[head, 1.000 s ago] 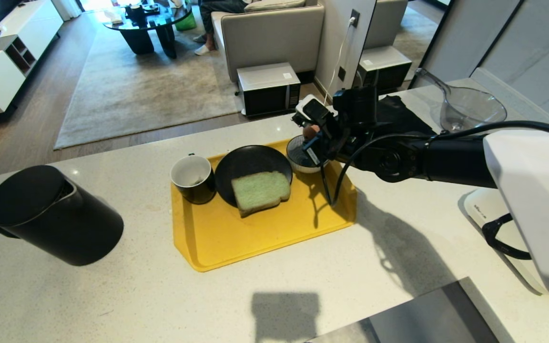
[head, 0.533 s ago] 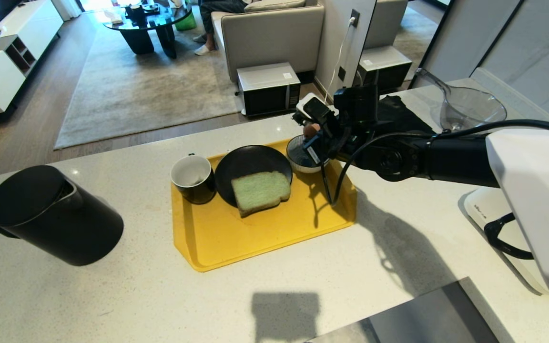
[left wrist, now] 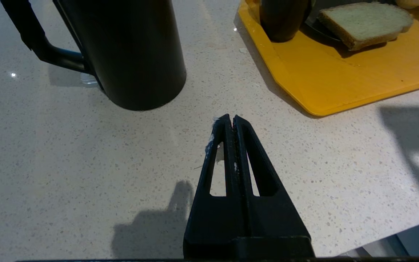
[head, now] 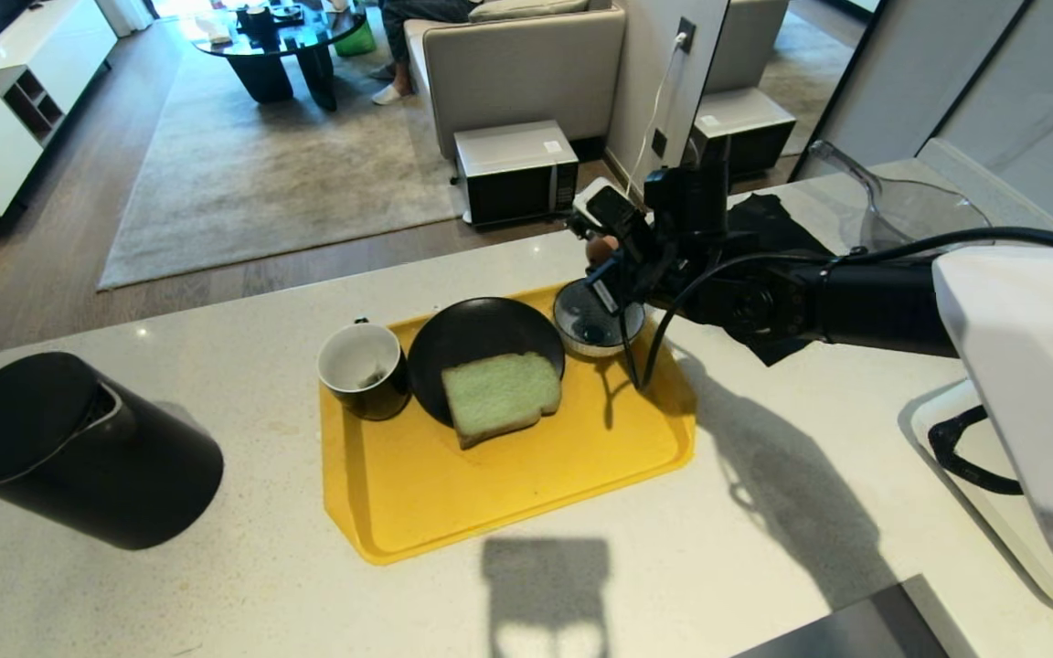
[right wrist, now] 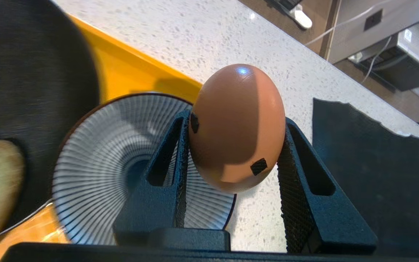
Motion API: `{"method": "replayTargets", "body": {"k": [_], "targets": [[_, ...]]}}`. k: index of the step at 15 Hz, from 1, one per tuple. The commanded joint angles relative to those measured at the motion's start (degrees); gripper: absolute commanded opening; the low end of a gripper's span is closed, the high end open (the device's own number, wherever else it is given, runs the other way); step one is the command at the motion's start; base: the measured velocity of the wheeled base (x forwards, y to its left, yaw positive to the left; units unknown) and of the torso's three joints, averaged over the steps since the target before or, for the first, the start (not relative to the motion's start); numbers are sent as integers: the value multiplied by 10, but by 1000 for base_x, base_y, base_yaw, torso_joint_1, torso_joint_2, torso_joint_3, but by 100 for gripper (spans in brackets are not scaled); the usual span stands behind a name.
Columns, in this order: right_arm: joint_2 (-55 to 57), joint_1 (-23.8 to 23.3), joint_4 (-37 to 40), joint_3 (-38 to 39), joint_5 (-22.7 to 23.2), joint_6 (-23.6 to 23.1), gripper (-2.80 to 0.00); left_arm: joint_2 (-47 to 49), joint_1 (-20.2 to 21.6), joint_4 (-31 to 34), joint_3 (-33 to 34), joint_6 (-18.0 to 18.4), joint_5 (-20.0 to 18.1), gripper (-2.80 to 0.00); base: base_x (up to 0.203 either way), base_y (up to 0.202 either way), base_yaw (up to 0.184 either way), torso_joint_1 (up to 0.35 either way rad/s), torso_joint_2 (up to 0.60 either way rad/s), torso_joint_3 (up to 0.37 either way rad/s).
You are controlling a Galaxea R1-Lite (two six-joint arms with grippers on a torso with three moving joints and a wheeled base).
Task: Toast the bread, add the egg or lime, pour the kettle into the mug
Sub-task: Put the egg in the bowl
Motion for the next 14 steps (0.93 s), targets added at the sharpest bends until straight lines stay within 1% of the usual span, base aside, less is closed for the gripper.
{"method": "replayTargets", "body": {"k": [1, 4, 14], "targets": [[-1, 1, -1, 0, -1, -1, -280, -1, 0, 0, 10, -1, 0, -280, 0, 0, 0, 0, 0, 0], [-3, 0, -1, 1, -1, 7, -280, -1, 0, 0, 10, -2, 0, -280, 0, 0, 0, 0, 0, 0], [4, -7, 3, 9, -3, 7, -280, -1, 0, 0, 9, 1, 0, -280, 0, 0, 0, 0, 0, 0]]}}
